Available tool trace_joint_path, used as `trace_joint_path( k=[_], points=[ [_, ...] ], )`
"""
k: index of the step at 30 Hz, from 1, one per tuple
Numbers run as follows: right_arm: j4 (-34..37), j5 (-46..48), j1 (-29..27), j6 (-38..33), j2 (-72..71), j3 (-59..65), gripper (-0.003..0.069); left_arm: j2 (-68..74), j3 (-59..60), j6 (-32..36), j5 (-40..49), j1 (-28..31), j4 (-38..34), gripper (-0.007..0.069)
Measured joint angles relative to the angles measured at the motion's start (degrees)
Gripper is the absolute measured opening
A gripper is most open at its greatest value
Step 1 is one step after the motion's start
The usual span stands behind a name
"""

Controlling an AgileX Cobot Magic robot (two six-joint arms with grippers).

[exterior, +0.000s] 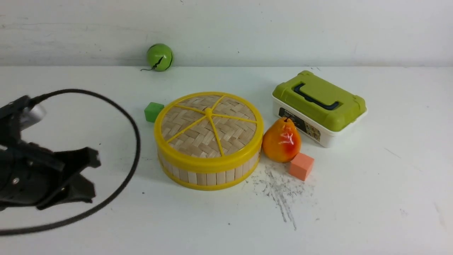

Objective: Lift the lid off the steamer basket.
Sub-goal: Use the left arm to lift the lid of the steamer

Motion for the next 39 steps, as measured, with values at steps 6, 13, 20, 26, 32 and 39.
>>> trace_joint_path(
  k=[6,13,20,26,32,39],
  points=[
    [0.0,0.0,0.0,0.0,0.0,0.0,0.0240,10.2,-9.8,11.5,9.6,0.0,-13.9,-0.0013],
    [0.0,0.0,0.0,0.0,0.0,0.0,0.0240,20.4,-28.0,7.3,20.0,-7.3,-4.7,-0.0013],
    [0.0,0.0,0.0,0.0,0.0,0.0,0.0240,31.1,-51.7,0.8,26.6,-15.8,12.3,-0.0009],
    [0.0,0.0,0.0,0.0,0.0,0.0,0.0240,41.2,-70.0,-1.8,27.2,-20.0,22.1,0.0087],
    [0.0,0.0,0.0,0.0,0.0,0.0,0.0240,48.2,-77.6,-3.7,27.2,-22.6,30.7,0.0272],
    [0.0,0.0,0.0,0.0,0.0,0.0,0.0240,52.4,-77.9,-6.6,25.0,-22.8,32.9,0.0390]
  ],
)
